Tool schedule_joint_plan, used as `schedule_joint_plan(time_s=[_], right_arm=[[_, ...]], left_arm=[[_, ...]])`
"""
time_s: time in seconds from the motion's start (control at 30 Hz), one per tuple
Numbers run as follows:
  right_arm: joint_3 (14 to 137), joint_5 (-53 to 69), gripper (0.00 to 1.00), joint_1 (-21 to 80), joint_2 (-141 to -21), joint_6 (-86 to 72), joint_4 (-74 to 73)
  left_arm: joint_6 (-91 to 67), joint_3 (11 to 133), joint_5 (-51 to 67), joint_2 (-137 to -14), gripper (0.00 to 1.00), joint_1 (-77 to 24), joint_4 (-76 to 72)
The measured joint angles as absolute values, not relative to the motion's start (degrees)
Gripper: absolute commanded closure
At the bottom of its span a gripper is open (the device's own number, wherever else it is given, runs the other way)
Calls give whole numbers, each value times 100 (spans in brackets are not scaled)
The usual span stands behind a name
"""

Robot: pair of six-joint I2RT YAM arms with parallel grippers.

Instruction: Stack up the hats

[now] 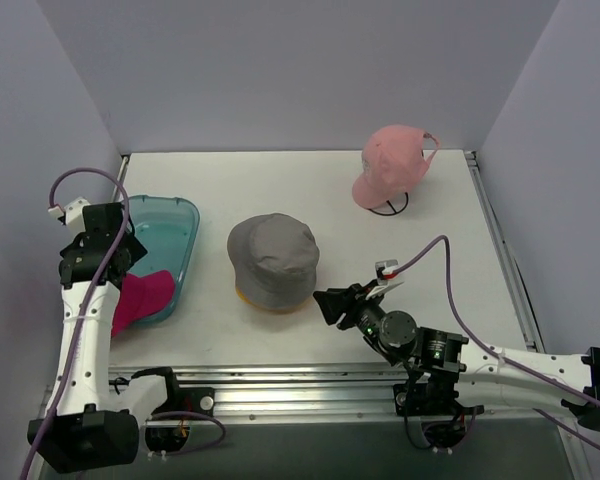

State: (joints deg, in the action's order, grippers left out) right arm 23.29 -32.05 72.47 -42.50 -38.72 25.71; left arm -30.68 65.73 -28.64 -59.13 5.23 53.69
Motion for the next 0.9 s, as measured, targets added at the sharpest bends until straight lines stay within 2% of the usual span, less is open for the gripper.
schedule_joint_plan(time_s=[0.4, 0.53, 0.63, 0.67, 0.8, 0.9], right_arm=[[2303, -3197, 61, 7247, -4211, -3841, 2523], [2303, -3199, 61, 7247, -4265, -3830, 2504], [2303, -3201, 61, 7247, -4265, -3828, 2502], [2303, -3203, 61, 7247, -4265, -3828, 2502], [2303, -3221, 61, 7247, -4278, -3824, 2502], [2349, -3260, 60, 7247, -4377, -3782, 2445]], left_arm=[[-2744, 6136, -2779, -6508, 20, 1374, 5500], [-2668, 6136, -2613, -7164, 21, 1835, 5496], [-2600, 6110, -2425, -7391, 41, 2071, 5459], [-2580, 6104, -2373, -7393, 61, 2106, 5454], [-2456, 6099, -2091, -7382, 97, 2200, 5347], [-2359, 6099, -1852, -7301, 98, 2206, 5295]])
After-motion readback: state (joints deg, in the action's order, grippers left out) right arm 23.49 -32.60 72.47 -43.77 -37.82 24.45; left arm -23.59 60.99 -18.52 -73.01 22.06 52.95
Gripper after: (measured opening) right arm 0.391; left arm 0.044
